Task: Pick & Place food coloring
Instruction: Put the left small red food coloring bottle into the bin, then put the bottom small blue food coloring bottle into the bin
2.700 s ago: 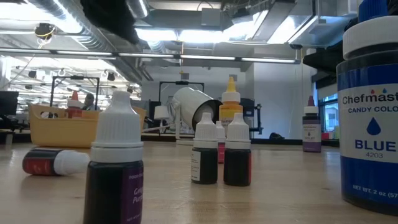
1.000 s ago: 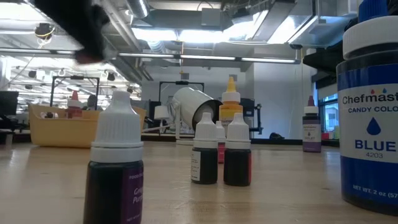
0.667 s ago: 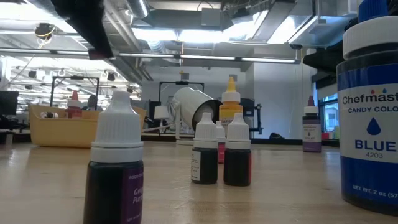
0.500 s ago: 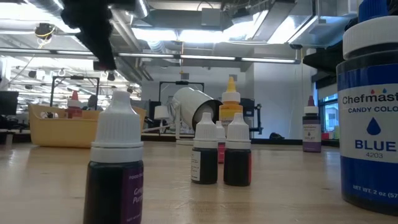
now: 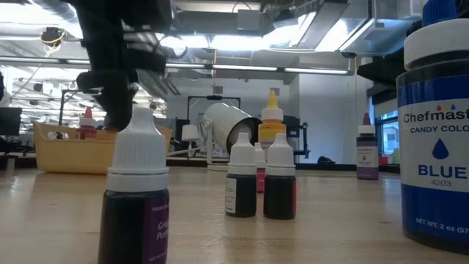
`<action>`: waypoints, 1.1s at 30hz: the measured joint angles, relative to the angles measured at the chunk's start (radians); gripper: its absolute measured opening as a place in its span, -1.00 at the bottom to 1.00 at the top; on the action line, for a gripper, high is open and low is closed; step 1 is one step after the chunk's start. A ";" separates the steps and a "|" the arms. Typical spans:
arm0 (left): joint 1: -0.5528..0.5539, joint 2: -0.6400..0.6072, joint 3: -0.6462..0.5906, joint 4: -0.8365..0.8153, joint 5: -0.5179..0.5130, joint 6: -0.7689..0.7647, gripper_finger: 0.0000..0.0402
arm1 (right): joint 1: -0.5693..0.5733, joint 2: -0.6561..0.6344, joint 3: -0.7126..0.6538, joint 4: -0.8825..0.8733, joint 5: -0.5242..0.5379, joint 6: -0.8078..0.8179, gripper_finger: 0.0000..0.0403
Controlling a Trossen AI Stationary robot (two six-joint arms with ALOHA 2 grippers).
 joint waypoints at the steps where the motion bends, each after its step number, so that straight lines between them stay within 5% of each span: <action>1: 0.014 -0.001 -0.016 0.035 0.035 0.017 -0.67 | 0.000 0.000 0.000 -0.001 0.000 0.000 -0.69; 6: 0.068 -0.002 -0.071 0.115 0.116 0.064 -0.66 | 0.000 0.000 0.000 0.000 0.000 0.000 -0.69; 33: 0.140 -0.002 -0.138 0.245 0.133 0.087 -0.49 | 0.000 0.000 0.000 0.000 0.000 0.000 -0.69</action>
